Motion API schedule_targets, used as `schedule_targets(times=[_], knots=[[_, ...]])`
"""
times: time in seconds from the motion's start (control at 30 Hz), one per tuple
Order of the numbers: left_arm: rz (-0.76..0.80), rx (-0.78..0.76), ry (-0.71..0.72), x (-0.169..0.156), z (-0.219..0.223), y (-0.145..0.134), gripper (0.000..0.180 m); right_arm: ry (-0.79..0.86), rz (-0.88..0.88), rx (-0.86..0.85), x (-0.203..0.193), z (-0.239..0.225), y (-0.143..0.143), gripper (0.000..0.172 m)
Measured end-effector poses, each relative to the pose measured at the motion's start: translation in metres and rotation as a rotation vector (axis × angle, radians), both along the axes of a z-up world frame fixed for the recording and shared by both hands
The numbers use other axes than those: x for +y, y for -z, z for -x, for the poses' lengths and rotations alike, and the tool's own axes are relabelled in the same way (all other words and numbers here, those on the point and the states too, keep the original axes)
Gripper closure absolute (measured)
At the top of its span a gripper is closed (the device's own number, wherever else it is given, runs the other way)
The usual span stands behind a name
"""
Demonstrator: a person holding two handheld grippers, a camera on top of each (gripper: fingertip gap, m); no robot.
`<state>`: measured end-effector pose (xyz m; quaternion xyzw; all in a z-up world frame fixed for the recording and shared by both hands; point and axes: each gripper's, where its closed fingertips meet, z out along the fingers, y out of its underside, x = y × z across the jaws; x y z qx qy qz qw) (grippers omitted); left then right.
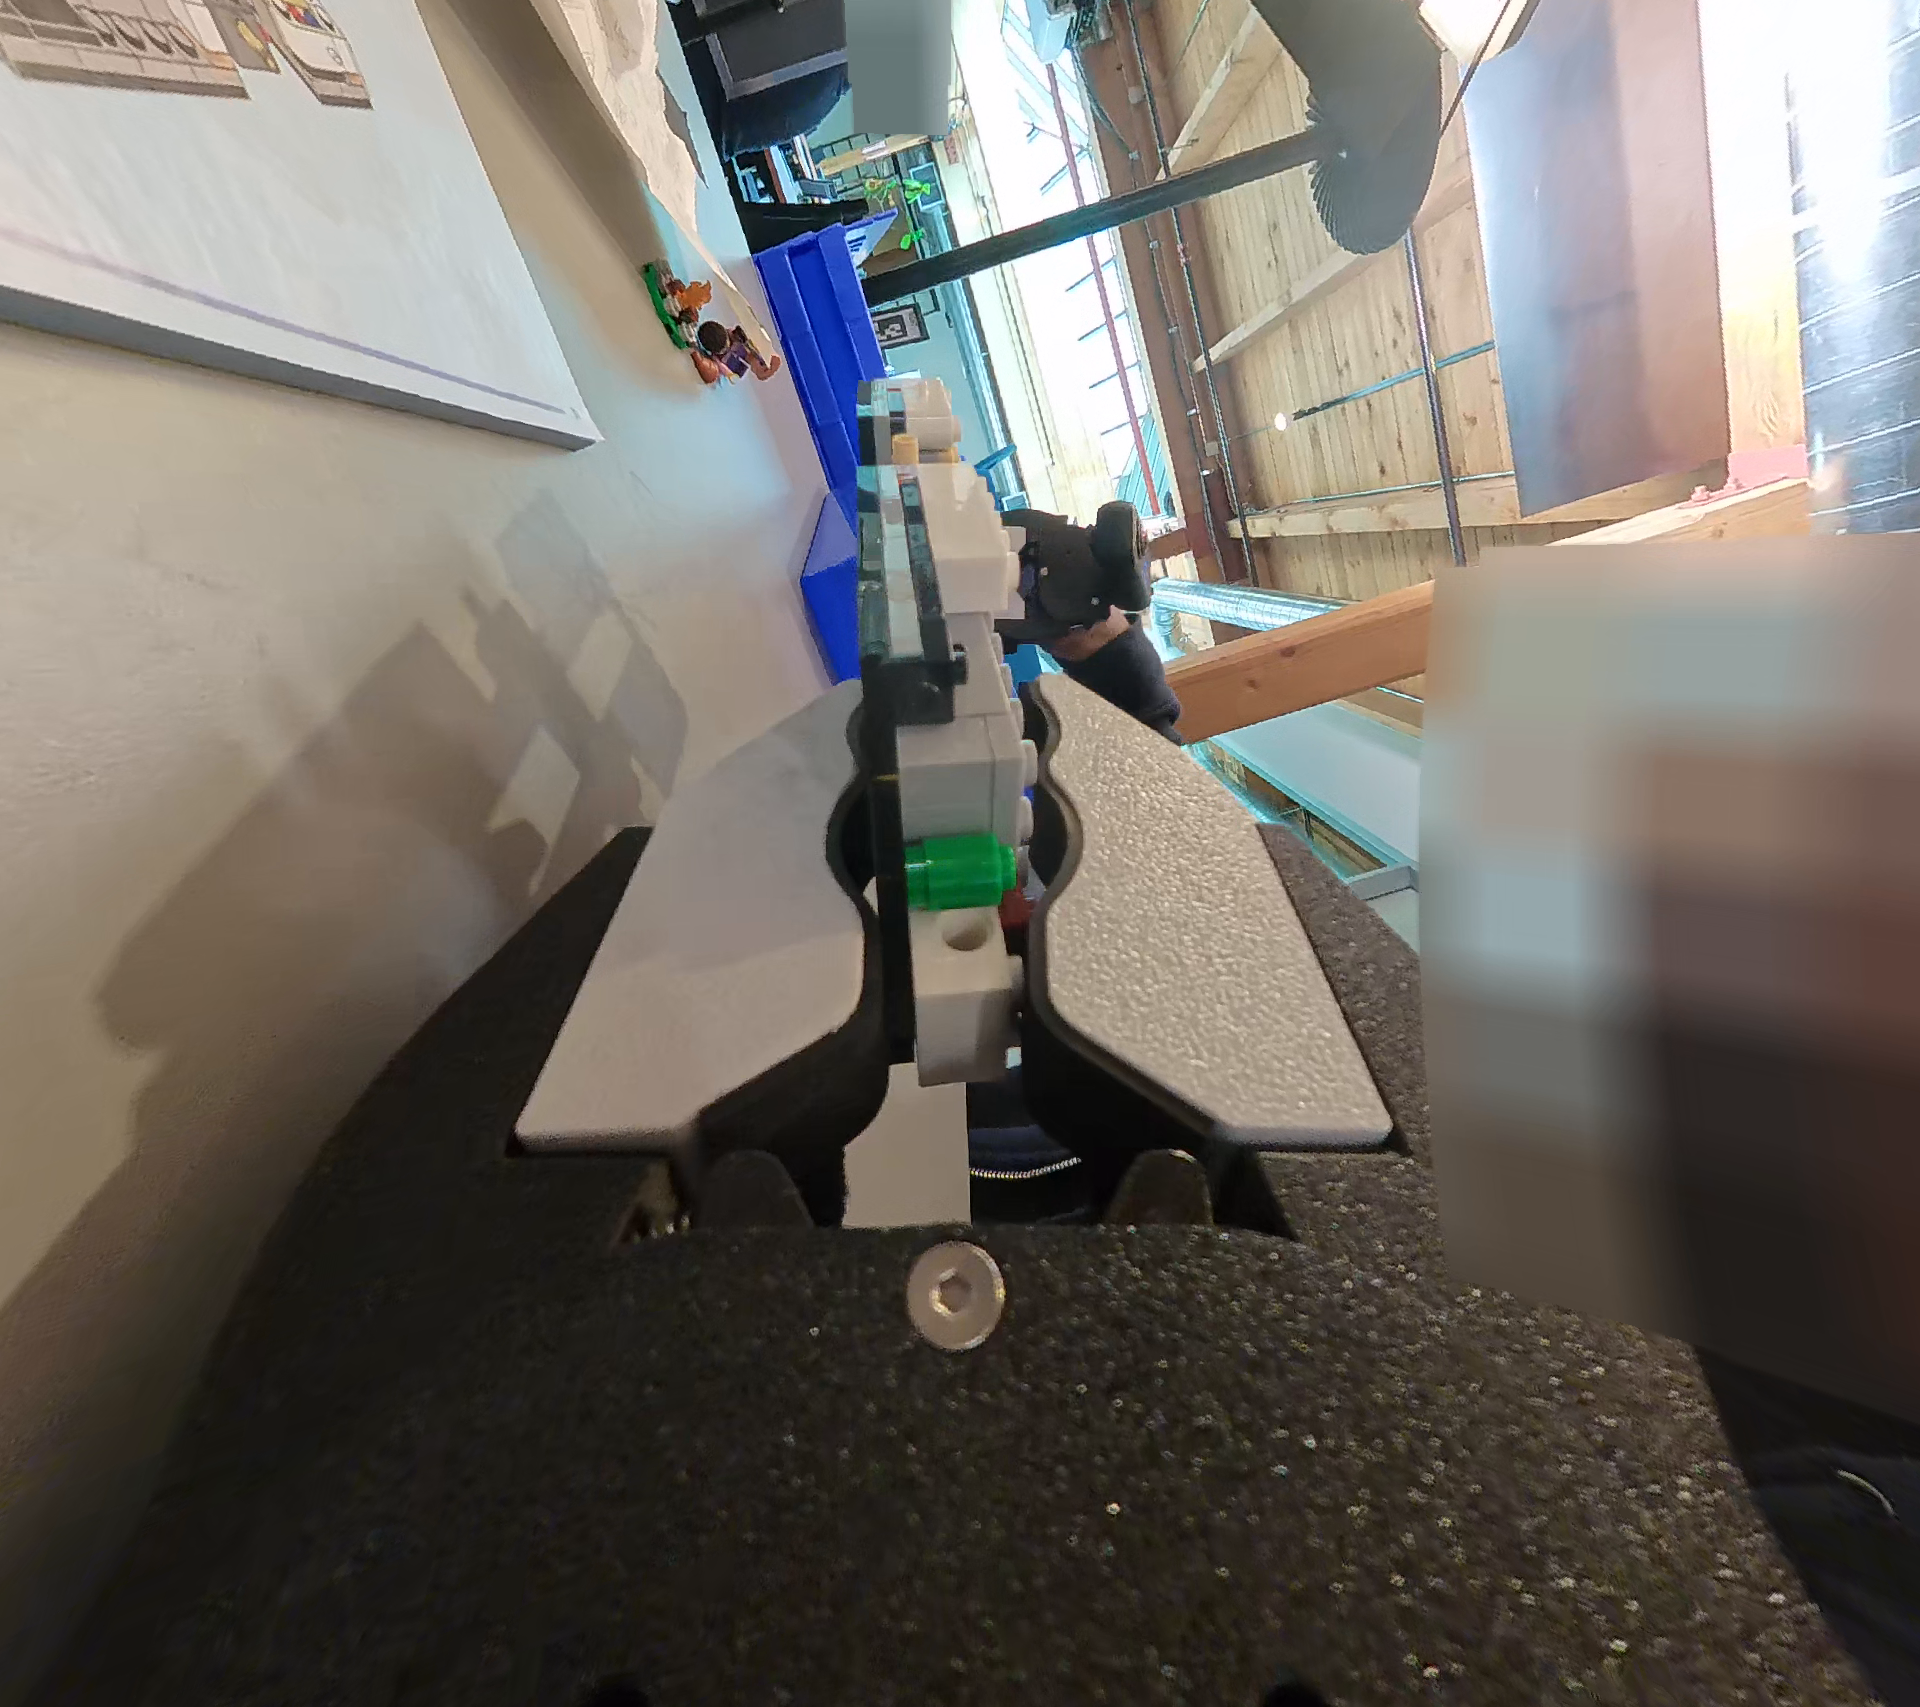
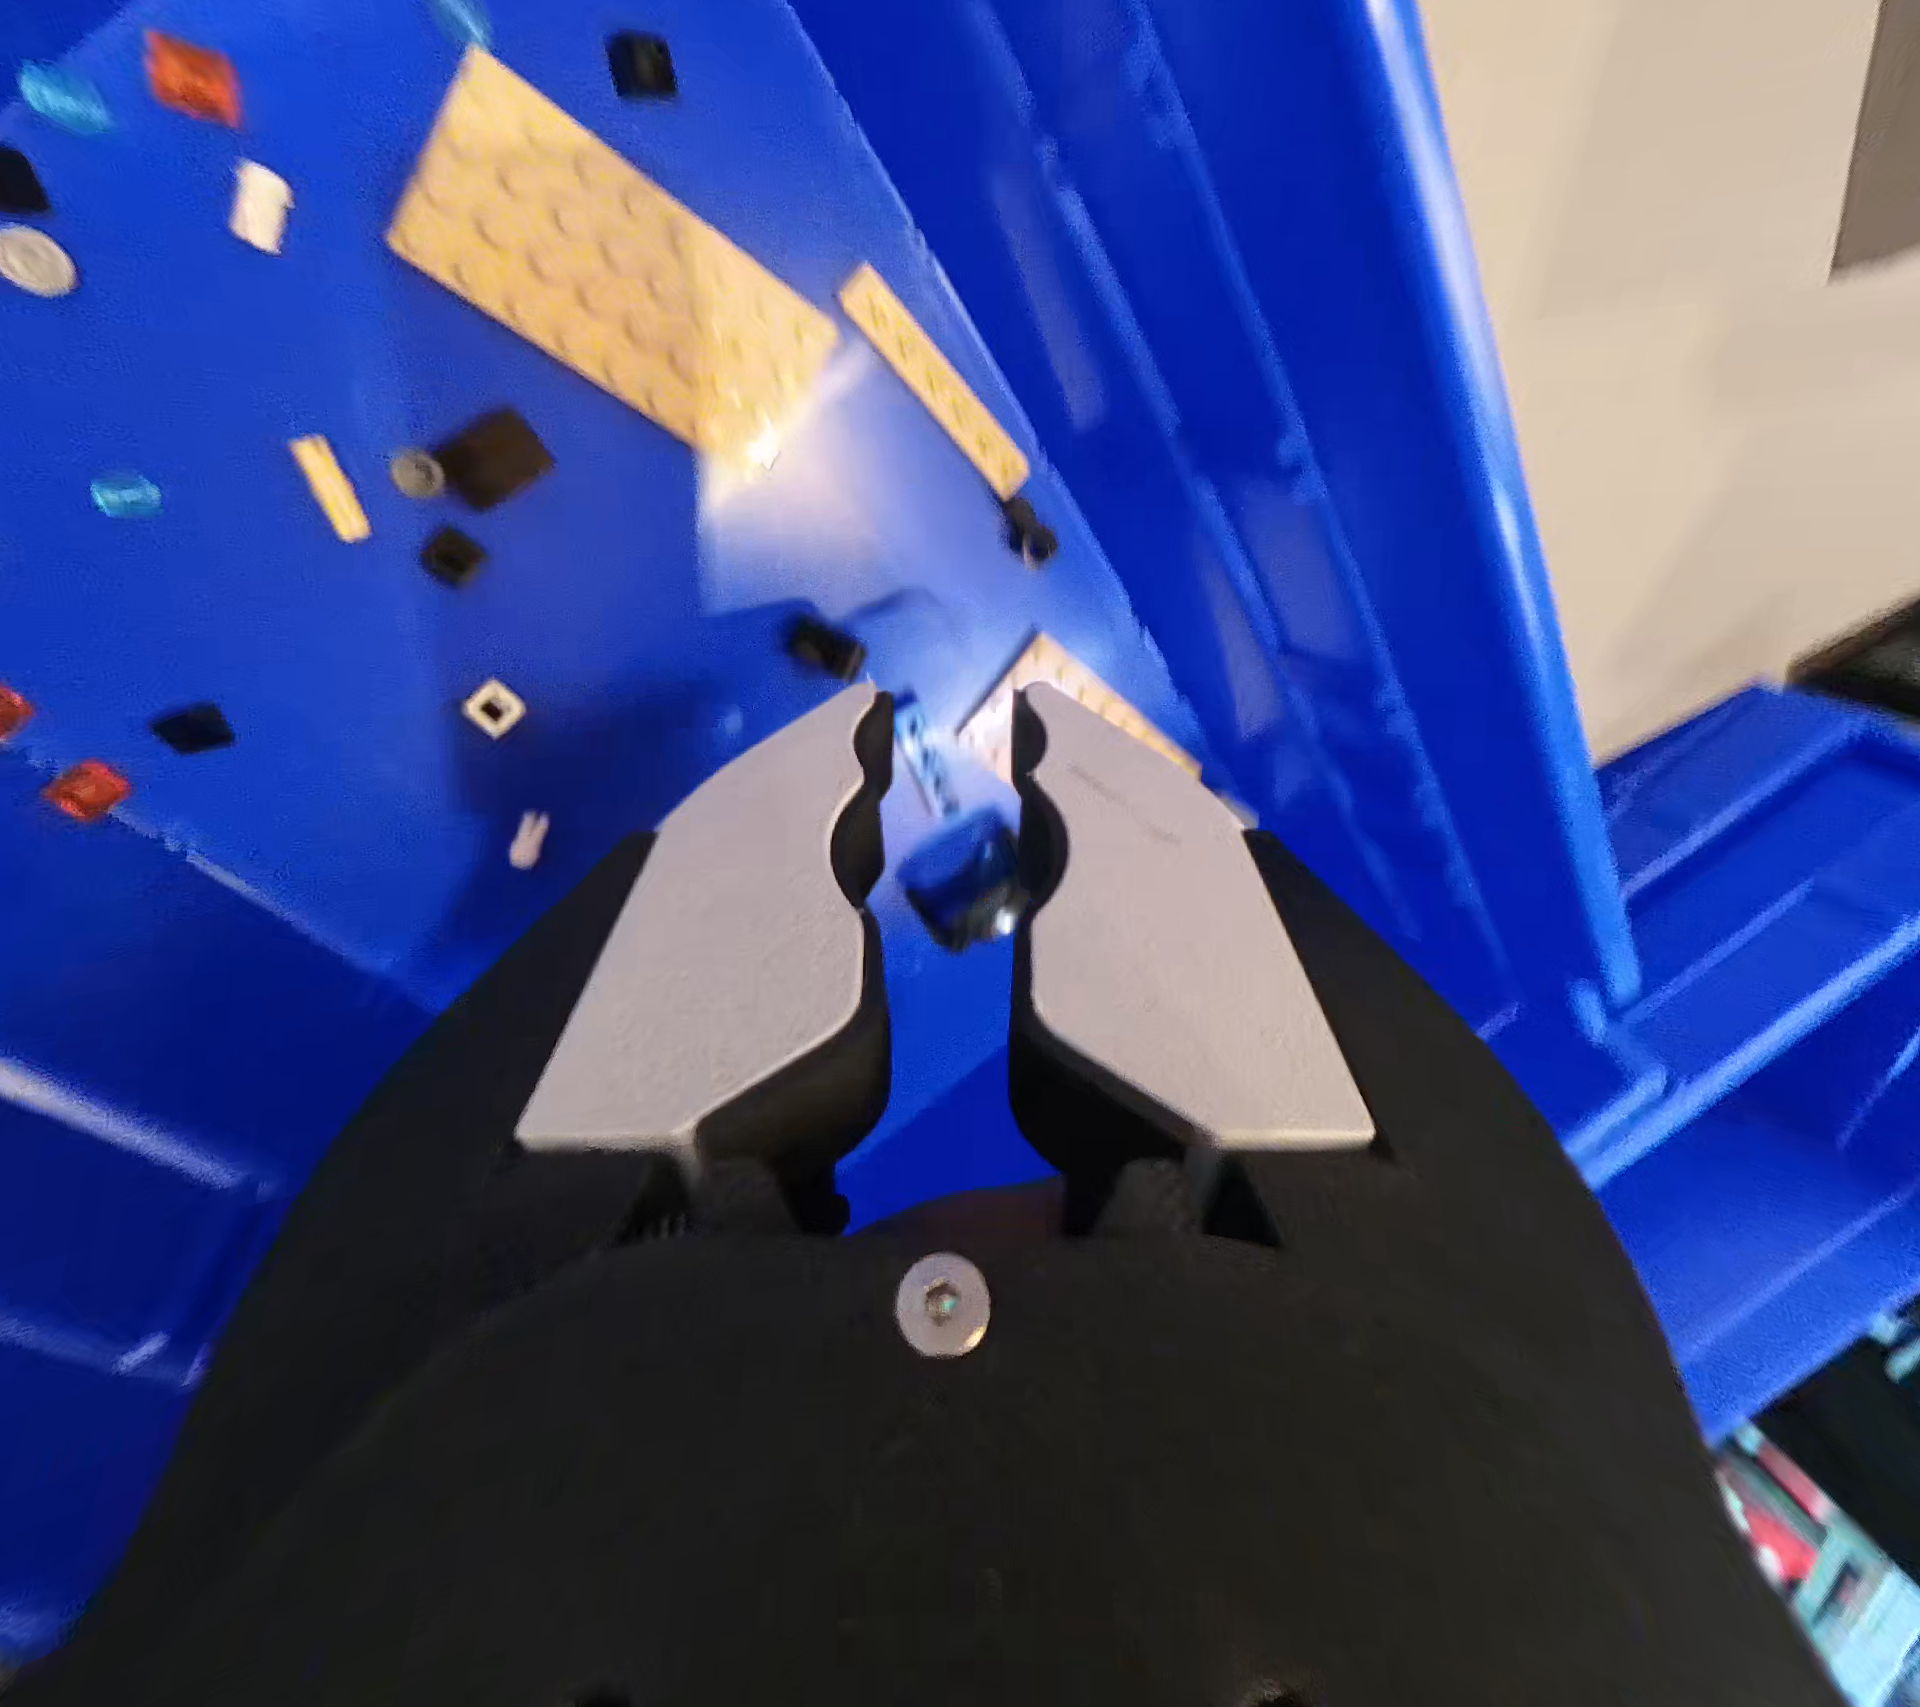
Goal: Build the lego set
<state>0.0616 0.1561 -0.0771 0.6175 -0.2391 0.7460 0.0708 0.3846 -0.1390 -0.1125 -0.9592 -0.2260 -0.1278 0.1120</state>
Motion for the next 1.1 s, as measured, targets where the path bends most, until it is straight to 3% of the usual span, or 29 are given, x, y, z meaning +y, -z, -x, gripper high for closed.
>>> schedule_targets(times=[0.17, 0.33, 0.47, 0.6, 0.67, 0.93, 1.1], knots=[[0.004, -0.002, 0.013, -0.001, 0.000, 0.000, 0.156, -0.206, -0.038, 0.029, 0.037, 0.021, 0.017, 0.149], [0.007, -0.005, 0.017, -0.002, 0.000, -0.001, 0.156, -0.267, -0.004, 0.091, 0.046, 0.022, 0.034, 0.151], [0.008, -0.005, 0.025, -0.003, 0.001, -0.001, 0.156, -0.233, -0.025, 0.150, 0.049, 0.022, 0.037, 0.158], [0.017, -0.008, 0.028, -0.003, 0.001, -0.001, 0.156, -0.186, 0.005, 0.198, 0.044, 0.026, 0.037, 0.154], [0.020, -0.009, 0.028, -0.002, 0.001, -0.001, 0.156, -0.189, 0.057, 0.214, 0.036, 0.031, 0.038, 0.163], [0.013, -0.007, 0.033, -0.004, 0.001, -0.001, 0.156, -0.168, -0.053, 0.054, 0.050, 0.007, 0.031, 0.158], [0.015, -0.009, 0.029, -0.003, 0.001, -0.001, 0.157, -0.096, -0.054, 0.103, 0.050, 0.004, 0.037, 0.166]])
